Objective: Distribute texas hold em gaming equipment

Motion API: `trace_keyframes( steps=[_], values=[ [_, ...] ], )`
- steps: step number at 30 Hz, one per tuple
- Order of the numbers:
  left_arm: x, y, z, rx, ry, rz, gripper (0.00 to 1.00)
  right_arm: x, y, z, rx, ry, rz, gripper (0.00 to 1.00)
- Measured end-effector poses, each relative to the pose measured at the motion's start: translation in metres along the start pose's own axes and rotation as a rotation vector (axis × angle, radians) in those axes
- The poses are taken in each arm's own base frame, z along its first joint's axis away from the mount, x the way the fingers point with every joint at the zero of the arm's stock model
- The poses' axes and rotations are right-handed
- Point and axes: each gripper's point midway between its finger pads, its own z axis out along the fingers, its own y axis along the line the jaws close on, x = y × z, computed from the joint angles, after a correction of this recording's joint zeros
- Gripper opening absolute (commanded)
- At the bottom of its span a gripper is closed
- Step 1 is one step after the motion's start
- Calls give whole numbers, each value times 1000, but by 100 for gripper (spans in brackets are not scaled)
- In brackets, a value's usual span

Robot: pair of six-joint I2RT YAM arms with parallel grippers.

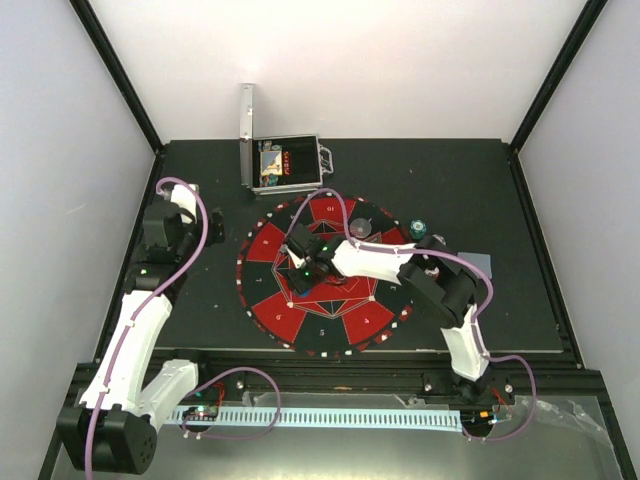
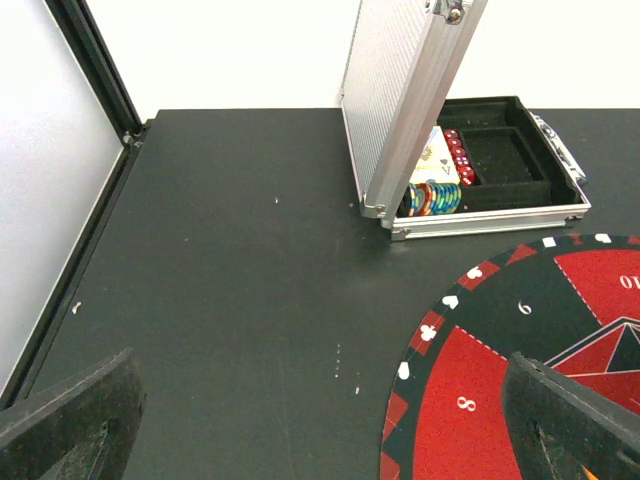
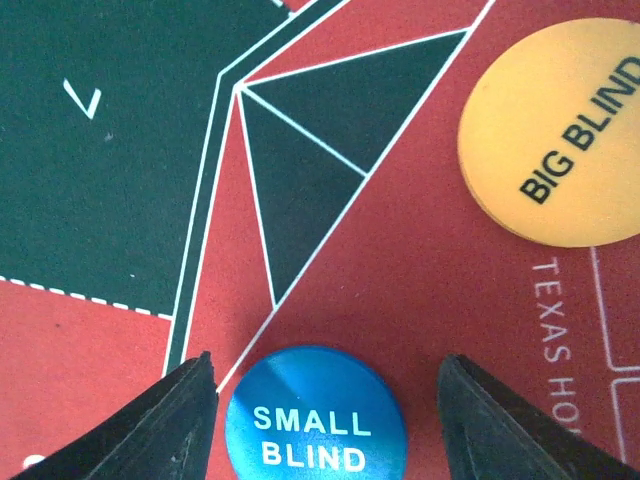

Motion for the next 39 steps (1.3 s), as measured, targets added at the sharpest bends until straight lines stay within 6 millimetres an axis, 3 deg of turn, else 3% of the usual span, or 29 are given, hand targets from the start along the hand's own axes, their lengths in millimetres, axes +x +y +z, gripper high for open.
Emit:
trace_keyframes(
  steps=[11, 16, 26, 39],
  values=[
    [0, 0, 0, 0, 0, 0, 99, 7, -1, 5, 221, 2, -128, 61],
    [0, 0, 0, 0, -1, 0, 99, 8, 1, 5, 238, 4, -136, 55],
    [-1, 0, -1, 0, -3, 0, 99, 15, 0, 3, 229, -14, -103, 54],
    [-1, 0, -1, 0, -3, 0, 99, 57, -22, -19, 249, 11, -30, 54]
  ],
)
